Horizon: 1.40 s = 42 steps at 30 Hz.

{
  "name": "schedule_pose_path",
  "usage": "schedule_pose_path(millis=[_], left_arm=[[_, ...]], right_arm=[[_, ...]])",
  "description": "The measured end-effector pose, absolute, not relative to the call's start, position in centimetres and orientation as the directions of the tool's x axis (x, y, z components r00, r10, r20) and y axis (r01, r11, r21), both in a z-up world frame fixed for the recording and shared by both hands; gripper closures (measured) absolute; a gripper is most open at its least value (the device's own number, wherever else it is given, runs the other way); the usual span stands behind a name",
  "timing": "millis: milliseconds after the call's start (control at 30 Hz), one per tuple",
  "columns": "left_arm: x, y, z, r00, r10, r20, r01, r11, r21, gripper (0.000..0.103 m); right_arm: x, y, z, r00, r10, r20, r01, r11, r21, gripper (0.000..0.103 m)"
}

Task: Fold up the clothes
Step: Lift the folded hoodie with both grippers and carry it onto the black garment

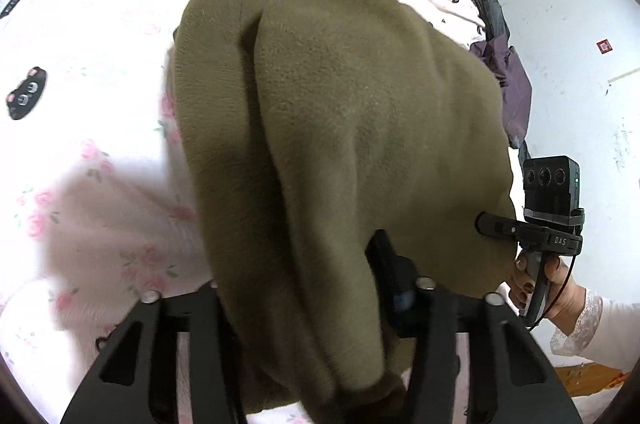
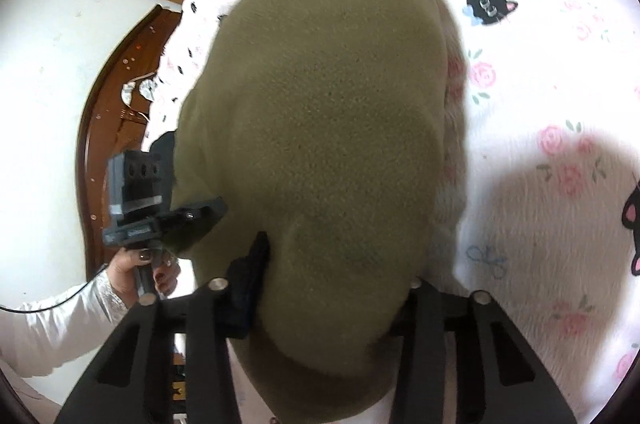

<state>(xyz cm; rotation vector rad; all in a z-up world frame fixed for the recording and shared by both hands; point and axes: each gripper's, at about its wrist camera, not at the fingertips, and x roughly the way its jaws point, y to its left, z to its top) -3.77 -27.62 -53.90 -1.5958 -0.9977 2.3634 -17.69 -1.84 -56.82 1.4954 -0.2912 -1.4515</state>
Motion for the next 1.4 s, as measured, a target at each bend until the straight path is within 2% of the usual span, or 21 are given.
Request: schedule_pose_path(millis=[133, 300, 567, 933, 1167, 1400], left_arm=[[-3.6, -27.3, -52.6, -0.454, 0.430, -0.780, 0.240, -0.784, -0.572, 0.074], [-4.5, -26.5, -51.4, -0.452, 0.375, -0.810, 0.228, -0.829, -0.511, 0.074], [-0.5, -25.3, -51.3, -0.438, 0.290, -0.851, 0.264, -0.863, -0.430, 0.074], [4.8, -21.4, -50.3, -0.411, 0.305, -0.859, 0.287, -0.851, -0.440, 0.075], [7.2, -20.0, -46.8, -0.426, 0.291, -0.857, 0.293, -0.851, -0.435, 0.078], [12.0, -22.7, -41.5, -0.483, 0.216, -0.849, 0.347, -0.842, -0.412, 0.078]], right_arm=[[-17.6, -2.0, -55.5, 0.243, -0.748, -0.617, 0.459, -0.472, 0.752, 0.064], [-16.8, -2.2, -53.2, 0.217, -0.731, -0.648, 0.521, -0.475, 0.710, 0.064], [-13.9, -1.1, -52.1, 0.186, -0.693, -0.697, 0.564, -0.506, 0.653, 0.064], [-9.1, 1.4, -50.3, 0.220, -0.675, -0.704, 0.583, -0.488, 0.650, 0.064], [-7.5, 0.9, -47.0, 0.250, -0.671, -0.698, 0.628, -0.436, 0.645, 0.066], [-4.9, -2.8, -42.0, 0.281, -0.671, -0.686, 0.701, -0.344, 0.624, 0.066]])
